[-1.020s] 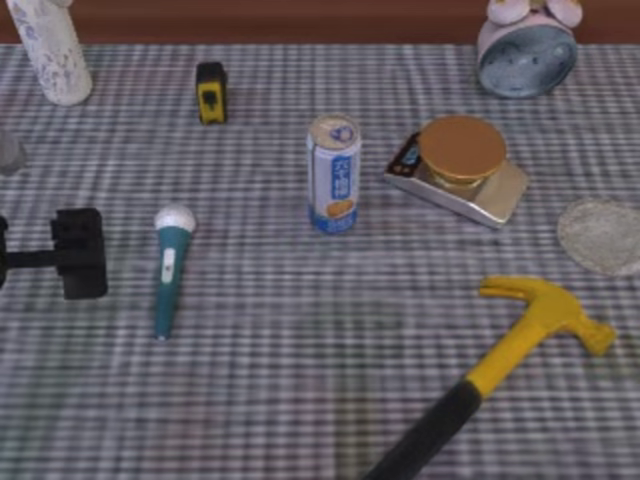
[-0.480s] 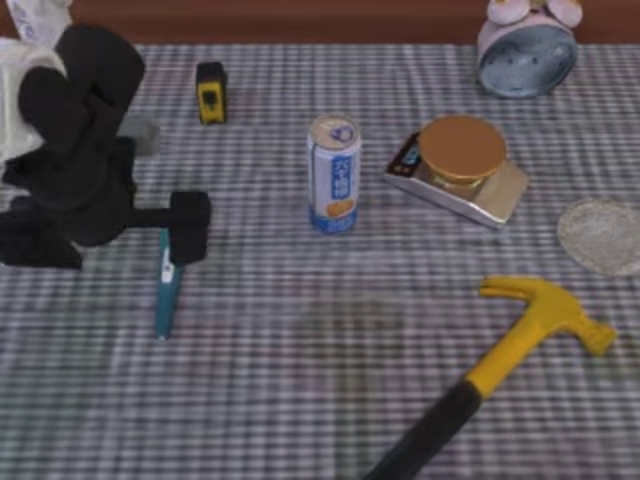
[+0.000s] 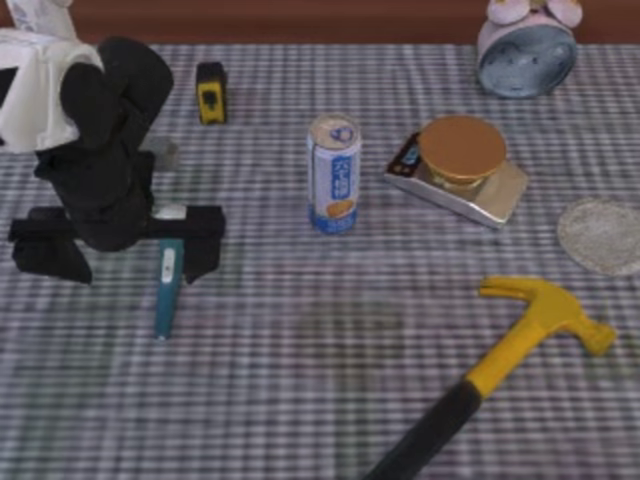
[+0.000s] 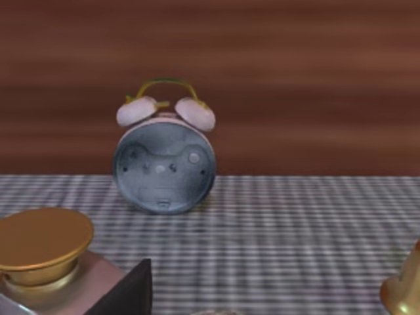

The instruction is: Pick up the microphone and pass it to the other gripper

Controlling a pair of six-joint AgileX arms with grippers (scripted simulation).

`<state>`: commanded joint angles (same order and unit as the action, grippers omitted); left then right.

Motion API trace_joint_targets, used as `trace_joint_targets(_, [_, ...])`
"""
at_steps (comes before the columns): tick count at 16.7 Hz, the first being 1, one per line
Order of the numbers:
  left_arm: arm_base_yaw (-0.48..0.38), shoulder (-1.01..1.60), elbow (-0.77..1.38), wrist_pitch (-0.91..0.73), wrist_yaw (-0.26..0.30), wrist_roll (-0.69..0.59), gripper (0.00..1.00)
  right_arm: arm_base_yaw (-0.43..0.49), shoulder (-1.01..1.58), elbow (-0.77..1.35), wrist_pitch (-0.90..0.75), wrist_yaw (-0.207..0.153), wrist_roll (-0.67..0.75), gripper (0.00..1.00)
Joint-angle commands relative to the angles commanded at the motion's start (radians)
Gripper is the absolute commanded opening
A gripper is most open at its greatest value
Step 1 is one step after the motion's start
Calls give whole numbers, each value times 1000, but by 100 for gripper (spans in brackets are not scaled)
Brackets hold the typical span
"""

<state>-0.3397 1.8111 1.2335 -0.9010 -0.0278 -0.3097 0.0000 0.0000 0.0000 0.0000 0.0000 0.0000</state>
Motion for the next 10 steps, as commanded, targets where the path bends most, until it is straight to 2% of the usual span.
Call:
trace_joint_targets(4, [4,23,-20,40,1,4,100,0,0,0,0,0,0,100])
trace_joint_targets(10, [8,175,-115,296,2,11,100,0,0,0,0,0,0,100])
